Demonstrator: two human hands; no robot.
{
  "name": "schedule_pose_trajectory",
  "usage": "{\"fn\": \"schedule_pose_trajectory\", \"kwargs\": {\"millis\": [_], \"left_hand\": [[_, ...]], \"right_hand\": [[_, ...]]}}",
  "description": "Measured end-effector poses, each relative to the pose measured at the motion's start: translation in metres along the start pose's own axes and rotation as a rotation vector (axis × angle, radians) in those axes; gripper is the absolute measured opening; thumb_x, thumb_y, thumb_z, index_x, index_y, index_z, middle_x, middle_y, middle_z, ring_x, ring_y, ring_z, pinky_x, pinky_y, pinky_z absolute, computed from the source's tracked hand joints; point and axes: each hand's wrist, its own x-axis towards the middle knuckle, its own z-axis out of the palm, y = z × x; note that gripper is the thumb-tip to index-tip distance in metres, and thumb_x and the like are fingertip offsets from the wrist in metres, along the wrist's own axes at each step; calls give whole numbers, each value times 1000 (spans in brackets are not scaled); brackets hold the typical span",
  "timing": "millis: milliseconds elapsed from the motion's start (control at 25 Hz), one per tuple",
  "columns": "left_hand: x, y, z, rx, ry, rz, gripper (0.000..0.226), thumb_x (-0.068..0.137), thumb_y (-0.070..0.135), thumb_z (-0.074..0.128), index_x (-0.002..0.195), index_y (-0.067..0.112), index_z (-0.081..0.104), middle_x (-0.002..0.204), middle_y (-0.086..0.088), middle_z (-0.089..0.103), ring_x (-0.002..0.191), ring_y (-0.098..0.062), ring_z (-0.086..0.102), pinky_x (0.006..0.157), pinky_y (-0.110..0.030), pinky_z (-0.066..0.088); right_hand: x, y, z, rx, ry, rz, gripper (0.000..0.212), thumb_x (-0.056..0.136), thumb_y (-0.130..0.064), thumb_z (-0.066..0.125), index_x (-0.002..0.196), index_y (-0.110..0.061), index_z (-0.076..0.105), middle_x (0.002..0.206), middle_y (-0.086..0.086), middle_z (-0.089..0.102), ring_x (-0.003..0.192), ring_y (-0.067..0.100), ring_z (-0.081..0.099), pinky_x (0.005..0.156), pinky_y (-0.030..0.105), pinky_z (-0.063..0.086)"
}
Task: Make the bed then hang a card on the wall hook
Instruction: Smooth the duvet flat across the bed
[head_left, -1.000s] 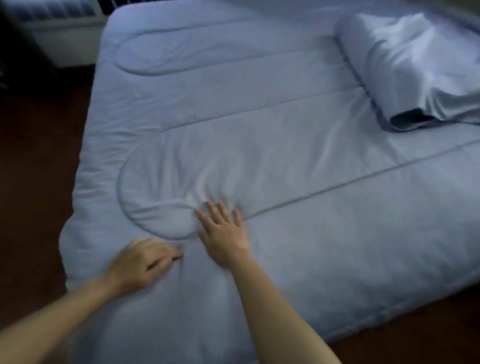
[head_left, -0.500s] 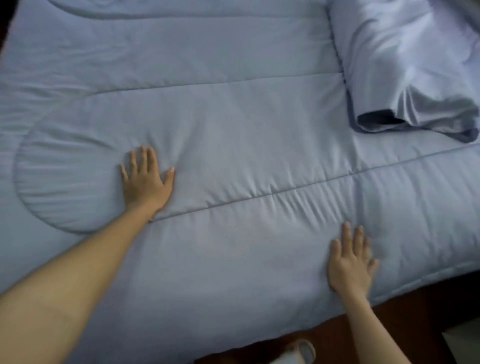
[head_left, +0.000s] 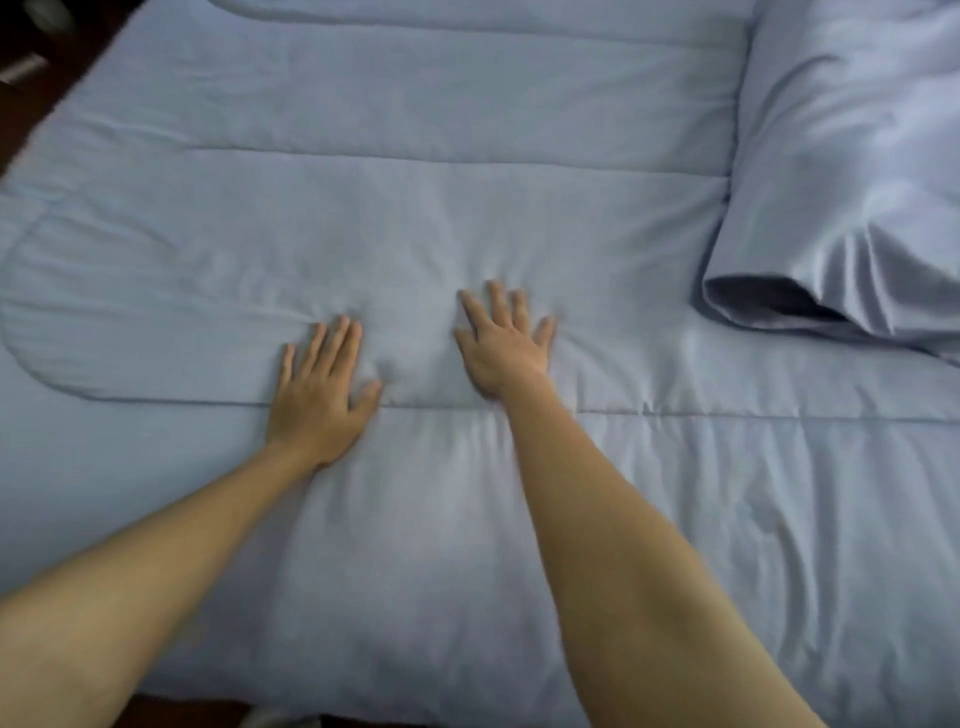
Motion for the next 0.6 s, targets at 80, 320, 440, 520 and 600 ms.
{"fn": "schedule_pose_trajectory", "kwargs": {"millis": [80, 320, 440, 520, 600], "left_hand": [[11, 9, -6, -15, 9, -75, 79, 83, 54, 23, 150, 12, 25, 159, -7, 22, 146, -30, 22, 116, -53, 13], [38, 156, -1, -79, -50, -48, 73, 90, 49, 25, 151, 9, 19, 161, -9, 14, 149, -28, 12, 119, -51, 5], [32, 256, 9, -109, -91, 157, 78, 85, 54, 18, 150, 11, 22, 160, -9, 18, 148, -27, 15, 118, -51, 6], [16, 314, 15, -94, -138, 308, 83, 81, 58, 9, 151, 15, 19, 161, -6, 15, 149, -27, 13, 118, -50, 6], [-8, 354, 20, -20, -155, 501, 78, 84, 58, 13, 152, 18, 17, 161, -3, 15, 148, -27, 15, 118, -52, 10]], "right_hand": [[-21, 37, -13, 0, 120, 44, 51, 99, -45, 25, 149, -42, 15, 162, -10, 3, 150, 19, -1, 117, 54, -3], [-142, 233, -44, 70, 354, 458, 51, 99, -45, 22, 150, -42, 15, 162, -10, 9, 150, 18, 4, 120, 45, 2], [-211, 291, -40, 55, 409, 624, 52, 99, -45, 19, 150, -42, 13, 162, -9, 7, 150, 18, 3, 119, 47, 0], [-261, 332, -37, 70, 414, 758, 54, 96, -47, 16, 150, -41, 15, 162, -8, 10, 149, 19, 7, 117, 51, 5], [-309, 372, -40, 85, 387, 870, 54, 96, -49, 14, 150, -43, 12, 162, -10, 8, 149, 19, 7, 115, 58, 5]]}}
